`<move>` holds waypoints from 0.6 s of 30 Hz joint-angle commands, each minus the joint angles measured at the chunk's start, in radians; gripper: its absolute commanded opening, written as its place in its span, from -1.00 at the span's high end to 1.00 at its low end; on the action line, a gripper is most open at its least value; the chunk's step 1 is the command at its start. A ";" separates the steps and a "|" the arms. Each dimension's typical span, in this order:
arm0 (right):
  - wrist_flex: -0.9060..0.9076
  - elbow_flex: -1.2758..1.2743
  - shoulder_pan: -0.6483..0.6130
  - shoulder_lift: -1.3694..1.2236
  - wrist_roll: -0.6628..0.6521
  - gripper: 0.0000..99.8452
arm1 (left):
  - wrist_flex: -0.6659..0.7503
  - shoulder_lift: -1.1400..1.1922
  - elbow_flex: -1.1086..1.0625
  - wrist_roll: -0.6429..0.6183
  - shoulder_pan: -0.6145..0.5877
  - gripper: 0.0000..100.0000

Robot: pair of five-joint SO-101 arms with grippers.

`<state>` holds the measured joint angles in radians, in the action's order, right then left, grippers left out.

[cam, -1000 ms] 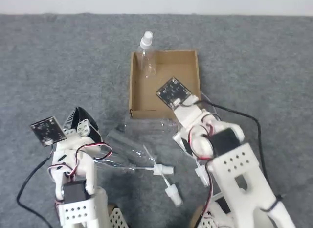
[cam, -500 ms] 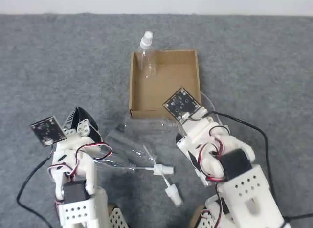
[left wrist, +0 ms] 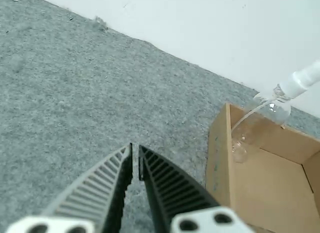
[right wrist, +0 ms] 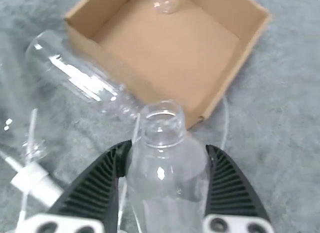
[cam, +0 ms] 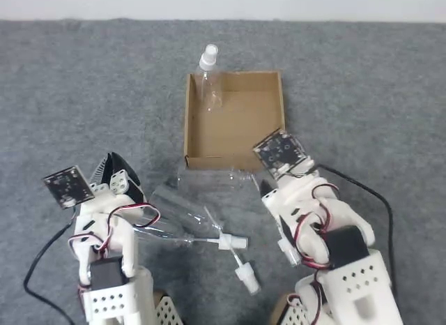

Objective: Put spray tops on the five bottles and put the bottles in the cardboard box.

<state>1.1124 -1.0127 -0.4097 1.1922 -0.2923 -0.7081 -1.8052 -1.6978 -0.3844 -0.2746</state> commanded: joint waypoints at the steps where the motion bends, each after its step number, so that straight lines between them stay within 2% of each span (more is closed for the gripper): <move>1: -0.025 0.009 0.048 0.045 0.011 0.78 | -0.002 -0.020 0.013 0.008 0.009 0.98; 5: -0.028 0.002 0.073 0.058 0.012 0.78 | -0.003 -0.020 0.013 0.009 0.048 0.98; 12: -0.102 -0.094 0.076 0.163 0.048 0.79 | 0.005 -0.020 0.013 0.032 0.048 0.98; 18: -0.094 -0.140 0.077 0.317 0.058 0.79 | 0.035 -0.020 0.013 0.342 0.083 0.98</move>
<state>1.0388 -1.1538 -0.3452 1.4316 -0.2463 -0.7081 -1.8052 -1.6978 -0.2371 -0.2209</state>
